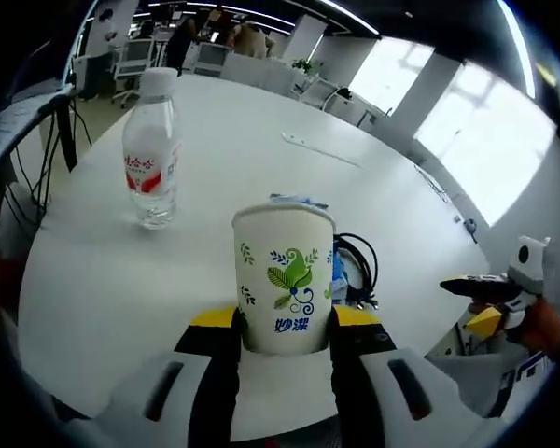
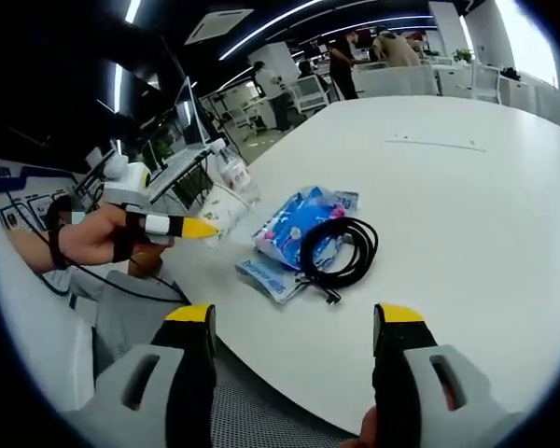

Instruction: Arrange the tabletop items into an orderly group along one side of the table until the central work area is clear of visible clutter.

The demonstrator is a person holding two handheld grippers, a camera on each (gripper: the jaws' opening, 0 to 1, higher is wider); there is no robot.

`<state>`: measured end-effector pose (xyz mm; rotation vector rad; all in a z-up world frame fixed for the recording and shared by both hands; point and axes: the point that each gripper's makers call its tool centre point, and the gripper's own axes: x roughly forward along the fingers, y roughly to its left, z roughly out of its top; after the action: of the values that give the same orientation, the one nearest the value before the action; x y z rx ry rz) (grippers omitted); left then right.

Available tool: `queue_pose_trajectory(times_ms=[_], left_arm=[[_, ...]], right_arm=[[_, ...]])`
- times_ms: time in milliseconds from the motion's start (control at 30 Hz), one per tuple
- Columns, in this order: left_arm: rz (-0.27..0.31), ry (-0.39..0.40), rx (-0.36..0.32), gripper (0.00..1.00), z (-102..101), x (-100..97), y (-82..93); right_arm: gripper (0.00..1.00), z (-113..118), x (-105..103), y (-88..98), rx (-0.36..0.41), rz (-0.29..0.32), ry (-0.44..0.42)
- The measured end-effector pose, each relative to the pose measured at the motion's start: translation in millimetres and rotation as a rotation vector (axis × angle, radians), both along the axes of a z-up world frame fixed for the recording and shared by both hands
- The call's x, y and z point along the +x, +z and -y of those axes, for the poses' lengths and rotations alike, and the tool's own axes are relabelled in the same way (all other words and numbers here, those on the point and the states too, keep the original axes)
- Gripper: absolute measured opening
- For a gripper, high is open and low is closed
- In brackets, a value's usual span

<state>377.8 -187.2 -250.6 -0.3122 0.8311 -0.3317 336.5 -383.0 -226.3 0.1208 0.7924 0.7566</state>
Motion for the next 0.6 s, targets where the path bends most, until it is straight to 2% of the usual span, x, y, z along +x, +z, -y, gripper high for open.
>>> queue_pose_trajectory(times_ms=[133,367,600], left_arm=[[0.018,-0.016,0.004,0.36,6.5,2.3,5.0],[0.060,-0.115,0.058,0.37,26.2,-0.4,11.5],[0.079,-0.167,0.067,0.37,40.2,-0.6,15.7]], right_arm=[[0.67,-1.8,4.0,3.7,0.002,0.002,0.009],[0.67,-3.6,5.0,6.7,-0.007,0.010,0.027],[0.68,-11.1,0.5,7.3,-0.004,0.008,0.045]])
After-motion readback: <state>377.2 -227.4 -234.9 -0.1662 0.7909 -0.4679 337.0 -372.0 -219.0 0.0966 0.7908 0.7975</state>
